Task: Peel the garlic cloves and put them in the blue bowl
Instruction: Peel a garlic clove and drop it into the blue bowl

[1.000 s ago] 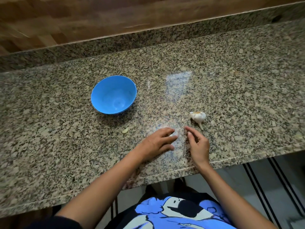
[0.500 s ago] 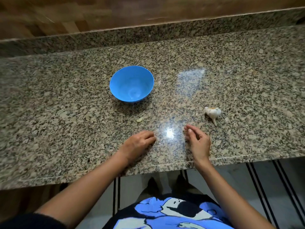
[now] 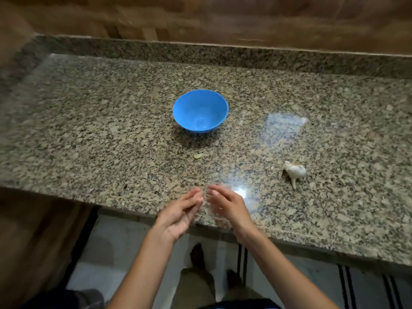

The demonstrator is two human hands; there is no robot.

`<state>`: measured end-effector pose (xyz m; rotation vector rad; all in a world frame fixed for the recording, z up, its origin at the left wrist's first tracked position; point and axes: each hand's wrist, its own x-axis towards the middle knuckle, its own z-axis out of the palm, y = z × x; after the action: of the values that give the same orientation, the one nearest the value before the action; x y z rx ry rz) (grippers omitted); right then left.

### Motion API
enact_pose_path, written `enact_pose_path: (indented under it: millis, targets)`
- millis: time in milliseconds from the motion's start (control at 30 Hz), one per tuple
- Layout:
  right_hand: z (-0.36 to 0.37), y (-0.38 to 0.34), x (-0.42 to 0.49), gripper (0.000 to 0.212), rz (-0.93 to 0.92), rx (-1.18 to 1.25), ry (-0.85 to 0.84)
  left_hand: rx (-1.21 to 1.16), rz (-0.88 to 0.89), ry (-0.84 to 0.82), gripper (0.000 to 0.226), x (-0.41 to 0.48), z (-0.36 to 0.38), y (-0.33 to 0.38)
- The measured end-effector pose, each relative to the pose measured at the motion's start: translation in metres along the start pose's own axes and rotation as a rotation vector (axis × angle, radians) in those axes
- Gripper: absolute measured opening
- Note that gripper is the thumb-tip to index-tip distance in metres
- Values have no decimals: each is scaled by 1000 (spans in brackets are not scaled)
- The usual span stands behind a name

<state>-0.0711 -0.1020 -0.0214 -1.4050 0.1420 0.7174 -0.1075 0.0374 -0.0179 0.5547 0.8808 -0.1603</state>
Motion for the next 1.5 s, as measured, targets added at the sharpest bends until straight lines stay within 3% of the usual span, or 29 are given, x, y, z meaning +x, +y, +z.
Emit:
enact_pose_path:
  millis: [167,233,300,467,567,667,767,933,1133,1300,1433,1500]
  targets:
    - [54,24,-6,20,108,-50,-203,-328,187,180,15,-51,-66,1]
    - [84,43,-14,19,142,-132,-331,-467,284,234,32,-83,-112,2]
    - [121,61,-23,17,192,-238,-461,-590,372,350,16,-118,-161,-1]
    - [228,103,-61,30,250,-409,-702,-823,559,566,15,-199,-280,-17]
    - [280,120,-64,20,44,-398,-633,-861,642,659,19,-236,-361,-13]
    - [324,140,-55,18,0,-333,-425,-869,708,774,36,-268,-431,-1]
    - [361,171,-69,22,47,-387,-372,-901,723,731,39,-289,-480,1]
    - [403,231,-97,34,163,-603,-507,-1050,677,714,37,-301,-531,-7]
    - [438,275,-94,36,277,-693,-497,-1123,651,688,34,-291,-590,-9]
    - [453,317,-78,27,326,-794,-525,-1097,543,627,20,-237,-649,-19]
    - [477,375,-67,22,552,-857,-502,-1036,352,729,20,-167,-695,-40]
    - [482,402,-59,20,587,-890,-516,-1096,354,800,19,-133,-717,-44]
